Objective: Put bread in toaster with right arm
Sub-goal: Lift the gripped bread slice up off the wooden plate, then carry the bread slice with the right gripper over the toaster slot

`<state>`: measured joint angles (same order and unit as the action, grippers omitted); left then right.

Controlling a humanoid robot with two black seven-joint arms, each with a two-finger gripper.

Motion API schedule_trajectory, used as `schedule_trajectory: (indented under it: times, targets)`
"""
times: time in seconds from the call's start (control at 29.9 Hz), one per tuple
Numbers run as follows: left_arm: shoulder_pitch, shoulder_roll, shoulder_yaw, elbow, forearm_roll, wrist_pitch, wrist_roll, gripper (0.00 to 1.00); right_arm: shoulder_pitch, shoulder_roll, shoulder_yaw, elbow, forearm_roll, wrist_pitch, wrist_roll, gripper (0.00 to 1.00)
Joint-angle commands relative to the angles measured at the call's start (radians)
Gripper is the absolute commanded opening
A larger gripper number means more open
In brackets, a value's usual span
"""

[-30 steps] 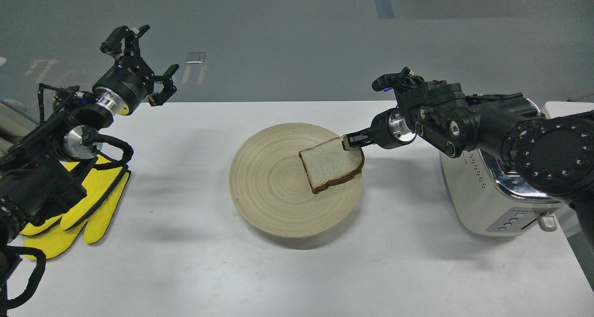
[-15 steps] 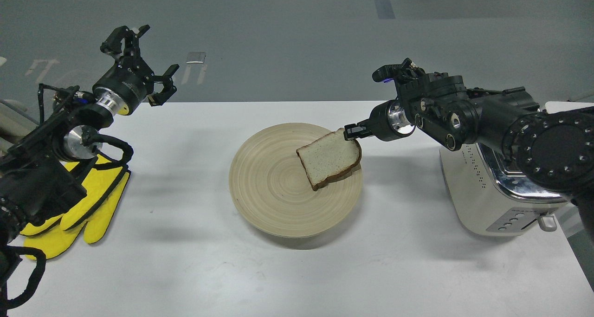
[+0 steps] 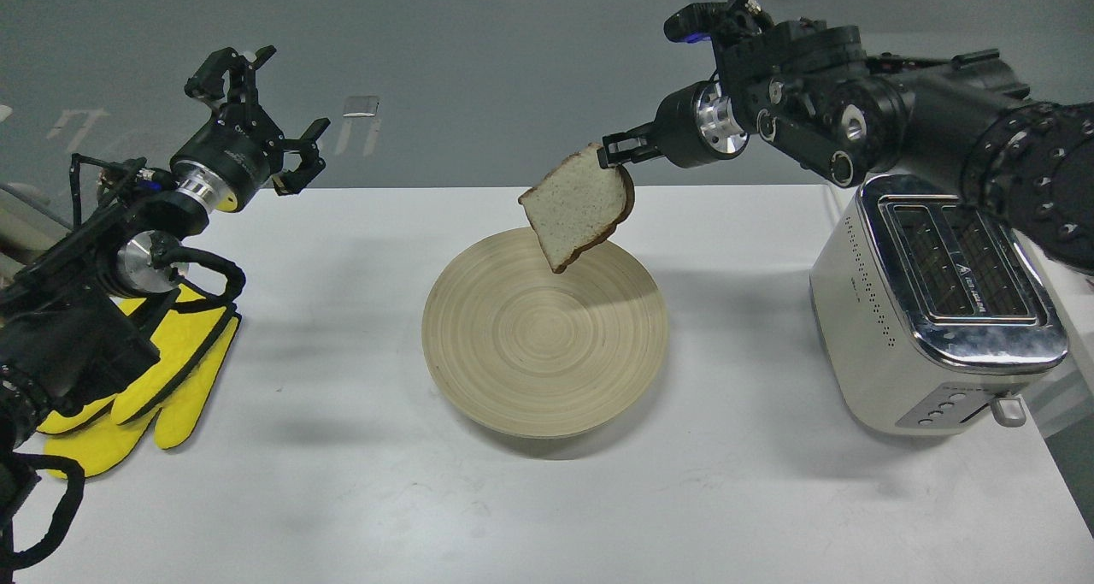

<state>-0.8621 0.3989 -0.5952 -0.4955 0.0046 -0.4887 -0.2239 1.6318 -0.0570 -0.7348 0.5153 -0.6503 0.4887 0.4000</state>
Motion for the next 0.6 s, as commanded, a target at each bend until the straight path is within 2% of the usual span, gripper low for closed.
schedule_trajectory:
  times: [0.0,0.33,0.5,0.57]
  targets:
    - [0.0,0.0,0.0,0.0,0.0,0.0,0.0,1.0,0.103,-0.078,0.0,0.098,-0.003,0.0,-0.012,0.0]
    - [0.002,0.001,0.0,0.0,0.0,0.0,0.0,1.0,0.331,-0.343,-0.02,0.403,-0.086,0.0,-0.098,0.0]
    - [0.002,0.001,0.0,0.0,0.0,0.0,-0.002,1.0,0.516,-0.428,-0.158,0.529,-0.126,0.0,-0.101,0.0]
    - [0.002,0.001,0.0,0.0,0.0,0.0,-0.002,1.0,0.647,-0.464,-0.268,0.619,-0.126,0.0,-0.099,0.0]
